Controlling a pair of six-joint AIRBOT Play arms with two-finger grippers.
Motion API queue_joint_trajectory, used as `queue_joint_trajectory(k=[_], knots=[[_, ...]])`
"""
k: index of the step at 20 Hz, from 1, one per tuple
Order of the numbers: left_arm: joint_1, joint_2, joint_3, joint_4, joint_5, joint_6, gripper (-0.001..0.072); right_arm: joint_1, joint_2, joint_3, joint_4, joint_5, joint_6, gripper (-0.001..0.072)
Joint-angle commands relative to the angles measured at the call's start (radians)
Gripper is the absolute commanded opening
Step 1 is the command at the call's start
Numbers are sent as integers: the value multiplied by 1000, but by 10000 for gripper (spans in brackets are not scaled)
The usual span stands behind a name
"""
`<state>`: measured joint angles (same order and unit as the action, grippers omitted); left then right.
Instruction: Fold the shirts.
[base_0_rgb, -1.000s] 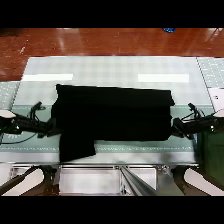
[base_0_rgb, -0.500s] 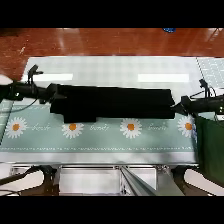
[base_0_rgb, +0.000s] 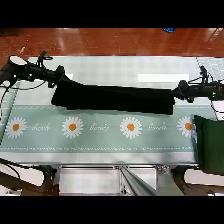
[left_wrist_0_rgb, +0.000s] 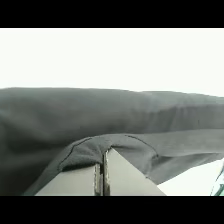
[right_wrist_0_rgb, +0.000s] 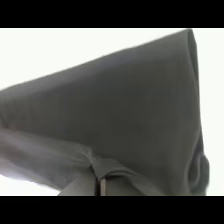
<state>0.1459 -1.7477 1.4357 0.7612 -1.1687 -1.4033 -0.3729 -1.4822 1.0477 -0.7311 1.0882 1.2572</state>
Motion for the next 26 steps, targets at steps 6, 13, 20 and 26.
queue_joint_trajectory(k=[6,13,20,26], knots=[[-42,-115,53,1,26,48,503,7,-126,51,112,-188,5,417],[150,-14,205,116,-285,8,504,-217,-22,138,-84,22,35,416],[99,458,-140,184,50,47,505,-238,89,-114,-113,-110,65,415],[-169,654,-392,186,224,49,505,-144,-44,-93,26,-140,14,415]])
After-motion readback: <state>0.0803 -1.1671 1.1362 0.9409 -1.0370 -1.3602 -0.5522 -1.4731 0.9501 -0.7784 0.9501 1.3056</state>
